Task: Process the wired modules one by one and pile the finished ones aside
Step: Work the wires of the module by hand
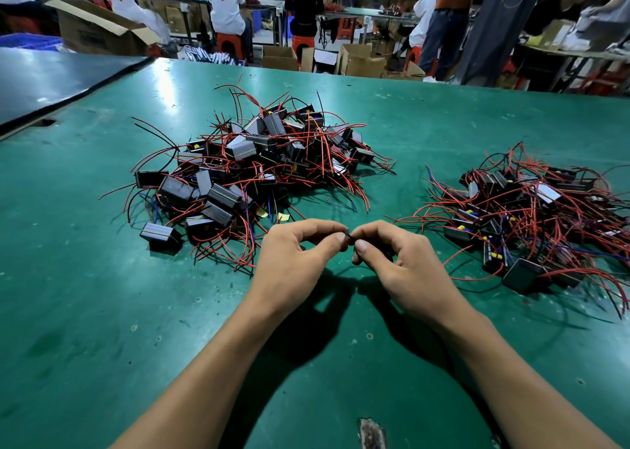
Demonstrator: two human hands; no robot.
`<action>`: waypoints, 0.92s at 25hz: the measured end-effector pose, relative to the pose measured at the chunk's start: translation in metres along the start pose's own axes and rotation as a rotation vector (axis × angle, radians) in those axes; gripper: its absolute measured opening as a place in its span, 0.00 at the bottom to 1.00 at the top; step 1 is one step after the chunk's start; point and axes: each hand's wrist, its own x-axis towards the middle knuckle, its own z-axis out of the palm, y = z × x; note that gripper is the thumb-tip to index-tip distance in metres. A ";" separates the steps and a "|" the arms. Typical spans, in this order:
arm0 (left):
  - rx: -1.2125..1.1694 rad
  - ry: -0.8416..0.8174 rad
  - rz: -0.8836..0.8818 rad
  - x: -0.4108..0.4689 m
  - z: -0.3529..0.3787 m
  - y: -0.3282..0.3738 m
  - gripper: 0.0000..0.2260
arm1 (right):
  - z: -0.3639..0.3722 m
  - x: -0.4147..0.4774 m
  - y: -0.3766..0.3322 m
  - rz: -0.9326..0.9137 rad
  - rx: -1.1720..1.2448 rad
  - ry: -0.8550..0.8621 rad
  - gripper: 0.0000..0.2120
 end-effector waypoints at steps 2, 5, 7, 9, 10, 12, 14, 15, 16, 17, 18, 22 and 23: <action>-0.027 0.003 -0.011 0.001 0.000 0.000 0.04 | 0.000 0.000 0.000 0.008 0.012 -0.009 0.06; -0.055 -0.004 -0.019 0.001 0.000 -0.001 0.03 | -0.001 0.000 -0.001 0.010 0.035 -0.009 0.07; -0.070 -0.016 -0.028 0.001 -0.001 -0.002 0.03 | -0.002 0.000 -0.001 0.007 0.048 -0.009 0.07; -0.070 -0.027 -0.044 0.001 -0.001 -0.002 0.04 | -0.002 0.001 -0.001 0.006 0.056 -0.016 0.07; -0.073 -0.029 -0.053 0.001 -0.002 -0.001 0.04 | -0.001 0.001 -0.001 0.006 0.063 -0.017 0.07; -0.077 -0.034 -0.059 0.001 -0.002 -0.001 0.05 | -0.001 0.000 -0.001 0.008 0.080 -0.016 0.08; -0.075 -0.041 -0.054 0.001 -0.001 0.000 0.05 | -0.001 0.000 0.000 0.011 0.087 -0.020 0.07; -0.073 -0.044 -0.052 0.001 -0.002 0.000 0.05 | -0.001 0.000 0.000 0.012 0.086 -0.023 0.07; -0.073 -0.047 -0.052 0.001 -0.002 0.000 0.04 | -0.001 0.000 -0.001 0.013 0.085 -0.024 0.07; -0.075 -0.050 -0.053 0.001 -0.002 0.000 0.04 | -0.001 0.000 -0.001 0.015 0.086 -0.026 0.07; -0.077 -0.053 -0.055 0.001 -0.002 0.000 0.04 | -0.001 0.000 -0.001 0.018 0.085 -0.027 0.07; -0.101 -0.040 -0.066 0.001 -0.004 0.000 0.03 | -0.001 -0.001 -0.005 0.033 0.072 -0.033 0.06; -0.102 -0.033 -0.061 0.001 -0.004 0.000 0.04 | -0.002 -0.001 -0.007 0.031 0.055 -0.029 0.05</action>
